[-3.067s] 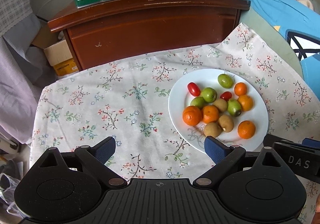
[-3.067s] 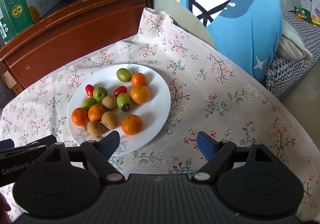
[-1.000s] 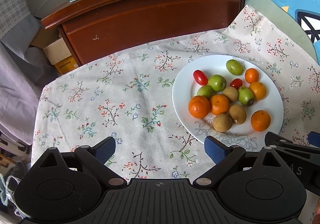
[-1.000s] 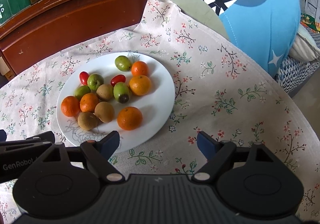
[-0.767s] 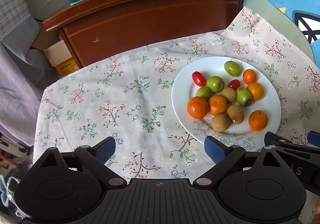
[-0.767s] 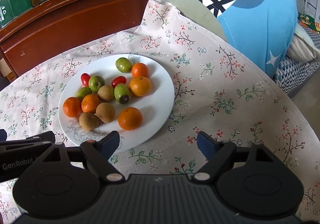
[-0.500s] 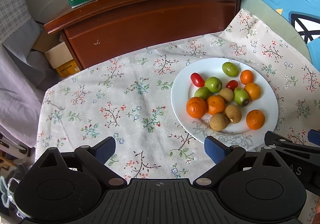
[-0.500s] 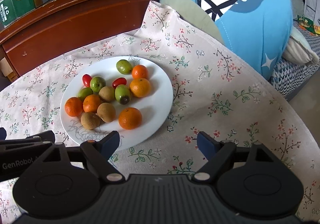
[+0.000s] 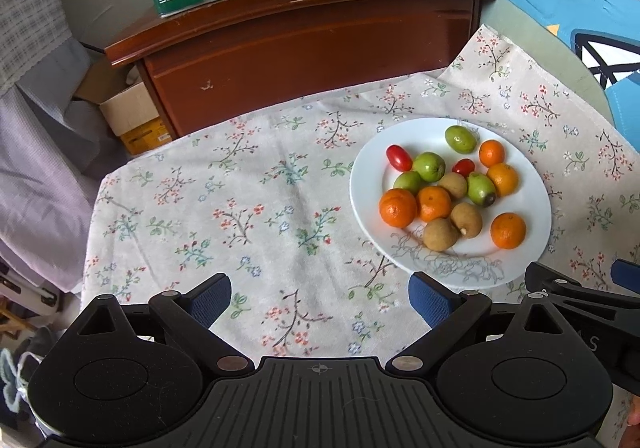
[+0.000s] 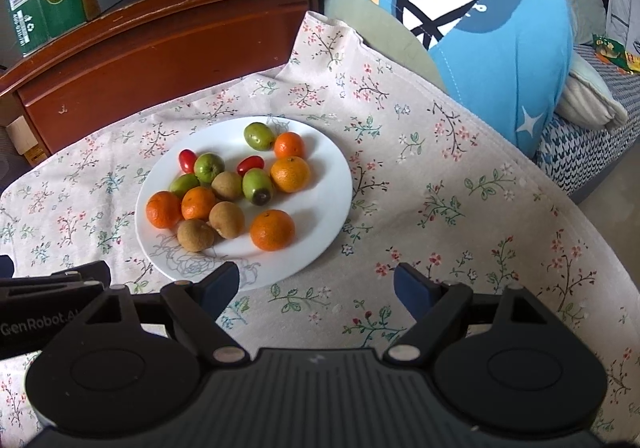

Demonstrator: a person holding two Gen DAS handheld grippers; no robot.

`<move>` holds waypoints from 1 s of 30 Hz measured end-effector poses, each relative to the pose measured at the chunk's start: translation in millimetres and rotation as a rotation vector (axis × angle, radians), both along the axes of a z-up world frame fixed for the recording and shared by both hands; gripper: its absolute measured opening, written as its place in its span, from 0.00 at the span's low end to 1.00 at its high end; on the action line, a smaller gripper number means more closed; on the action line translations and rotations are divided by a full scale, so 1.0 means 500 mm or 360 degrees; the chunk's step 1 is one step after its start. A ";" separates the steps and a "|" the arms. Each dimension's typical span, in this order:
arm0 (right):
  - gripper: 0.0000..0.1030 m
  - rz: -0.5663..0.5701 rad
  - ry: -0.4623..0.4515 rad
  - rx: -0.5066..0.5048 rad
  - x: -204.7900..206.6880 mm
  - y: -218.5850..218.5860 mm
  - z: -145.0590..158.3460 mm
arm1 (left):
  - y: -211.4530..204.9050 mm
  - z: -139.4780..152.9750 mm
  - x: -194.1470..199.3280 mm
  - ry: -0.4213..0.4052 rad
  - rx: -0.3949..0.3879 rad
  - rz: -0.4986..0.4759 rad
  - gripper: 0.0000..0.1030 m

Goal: Organize fruits

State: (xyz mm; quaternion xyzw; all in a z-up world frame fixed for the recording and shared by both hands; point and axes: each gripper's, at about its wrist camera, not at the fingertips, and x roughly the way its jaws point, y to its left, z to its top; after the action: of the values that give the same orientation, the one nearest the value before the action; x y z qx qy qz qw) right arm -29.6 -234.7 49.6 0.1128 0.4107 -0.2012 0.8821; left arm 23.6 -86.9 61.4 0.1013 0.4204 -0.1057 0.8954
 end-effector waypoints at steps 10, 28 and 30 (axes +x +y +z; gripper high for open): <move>0.82 0.0013 -0.0020 0.0027 -0.032 0.028 -0.006 | 0.029 0.001 -0.030 0.0018 -0.0022 0.0004 0.94; 0.92 0.0131 0.0003 0.0050 -0.089 0.091 -0.053 | 0.104 0.010 -0.071 -0.0016 -0.0024 0.0039 0.94; 0.92 0.0183 0.0005 0.0030 -0.095 0.115 -0.061 | 0.118 0.010 -0.075 -0.0011 -0.0037 0.0046 0.94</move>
State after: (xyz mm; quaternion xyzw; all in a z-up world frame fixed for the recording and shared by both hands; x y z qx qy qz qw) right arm -77.0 -177.4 19.1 0.0971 0.4197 -0.1463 0.8905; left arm -14.0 -28.2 66.6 0.0852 0.4175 -0.0974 0.8994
